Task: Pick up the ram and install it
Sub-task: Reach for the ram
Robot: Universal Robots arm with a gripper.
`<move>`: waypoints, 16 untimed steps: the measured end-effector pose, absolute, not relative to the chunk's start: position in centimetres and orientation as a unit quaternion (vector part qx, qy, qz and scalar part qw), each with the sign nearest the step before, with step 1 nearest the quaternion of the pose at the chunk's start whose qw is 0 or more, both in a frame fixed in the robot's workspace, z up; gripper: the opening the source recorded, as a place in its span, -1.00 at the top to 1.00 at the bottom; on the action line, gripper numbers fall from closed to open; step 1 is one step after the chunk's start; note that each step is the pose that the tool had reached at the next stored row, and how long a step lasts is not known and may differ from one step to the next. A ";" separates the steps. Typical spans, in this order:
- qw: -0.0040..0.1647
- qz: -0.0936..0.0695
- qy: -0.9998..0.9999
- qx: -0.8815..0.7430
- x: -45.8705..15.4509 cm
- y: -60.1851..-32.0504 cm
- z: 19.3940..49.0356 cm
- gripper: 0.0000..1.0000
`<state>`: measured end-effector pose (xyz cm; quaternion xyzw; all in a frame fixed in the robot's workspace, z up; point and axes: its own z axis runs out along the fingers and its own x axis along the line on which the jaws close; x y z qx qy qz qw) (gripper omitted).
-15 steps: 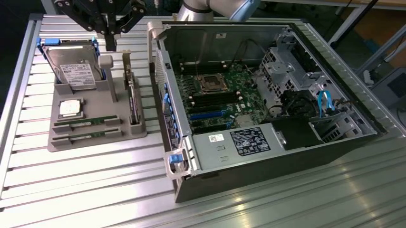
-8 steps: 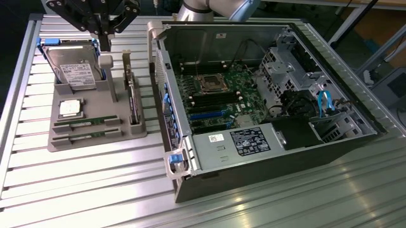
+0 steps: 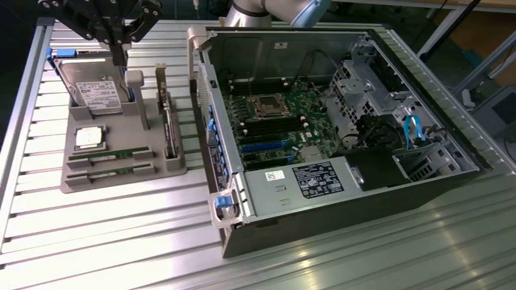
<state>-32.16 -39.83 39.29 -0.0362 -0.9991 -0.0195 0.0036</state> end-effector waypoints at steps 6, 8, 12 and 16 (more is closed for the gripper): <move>0.004 -0.020 -0.999 -0.036 -33.3 -39.8 39.3 0.80; 0.004 -0.020 -0.999 -0.036 -33.9 -39.8 39.3 0.80; 0.004 -0.020 -0.999 -0.036 -34.9 -39.8 39.3 0.80; 0.003 -0.020 -0.999 -0.036 -35.5 -39.8 39.3 0.80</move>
